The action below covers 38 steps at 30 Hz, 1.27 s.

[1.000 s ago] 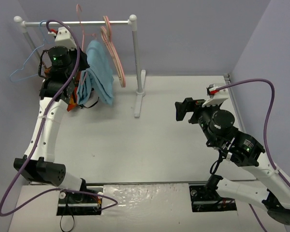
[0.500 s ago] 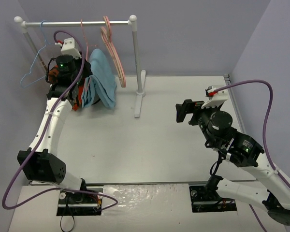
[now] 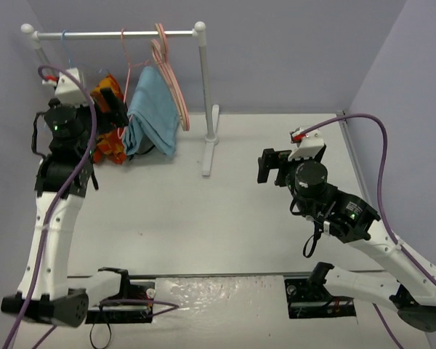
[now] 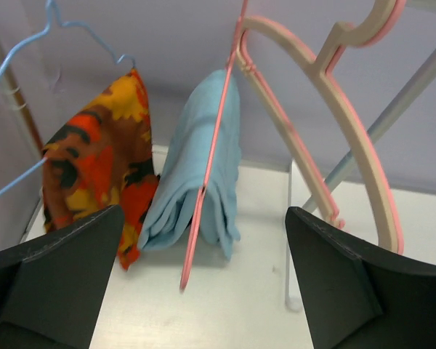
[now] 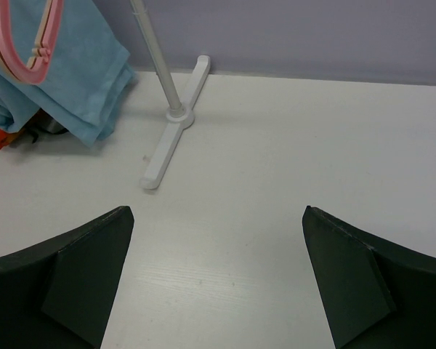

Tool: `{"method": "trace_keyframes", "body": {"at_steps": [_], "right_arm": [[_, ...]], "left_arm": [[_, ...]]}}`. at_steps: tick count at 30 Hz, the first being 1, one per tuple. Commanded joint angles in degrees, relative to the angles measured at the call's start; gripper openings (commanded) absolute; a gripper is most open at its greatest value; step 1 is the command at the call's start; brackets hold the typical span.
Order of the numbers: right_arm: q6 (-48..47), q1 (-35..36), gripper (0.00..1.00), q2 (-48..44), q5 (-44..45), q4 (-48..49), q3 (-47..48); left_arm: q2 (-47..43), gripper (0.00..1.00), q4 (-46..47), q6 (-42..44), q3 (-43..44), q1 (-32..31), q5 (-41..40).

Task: Place the trousers on the hanger
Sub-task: Hang the hanger with trousers onto the clothesline

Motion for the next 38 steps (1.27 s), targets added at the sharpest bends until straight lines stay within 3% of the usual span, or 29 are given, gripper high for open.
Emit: {"method": "trace_keyframes", "body": {"at_steps": [1,7,15,25,38], "right_arm": [[-1.26,-0.49,1.00,1.44,6.36,3.22,0.53],[0.02,-0.49,1.00,-1.17,11.75,4.01,-3.25],[1.02,-0.75,1.00,-8.73,13.99,5.89,-11.07],[3.57,-0.75,1.00,-14.47,15.61,6.91,-17.74],[3.21,-0.75,1.00,-11.82,12.36,9.19,-17.87]], "left_arm": [[-9.61,0.93,-10.70,0.88,-5.67,0.39,-1.87],[-26.48,0.94,-17.85,-2.26,-22.91,-1.79,-5.89],[-44.38,0.95,-21.79,-4.80,-35.71,-1.80,-8.64],[-44.51,0.96,-17.99,-7.19,-42.09,-1.80,-6.49],[-43.31,0.96,-17.59,-7.44,-42.60,-1.39,-6.90]]}}
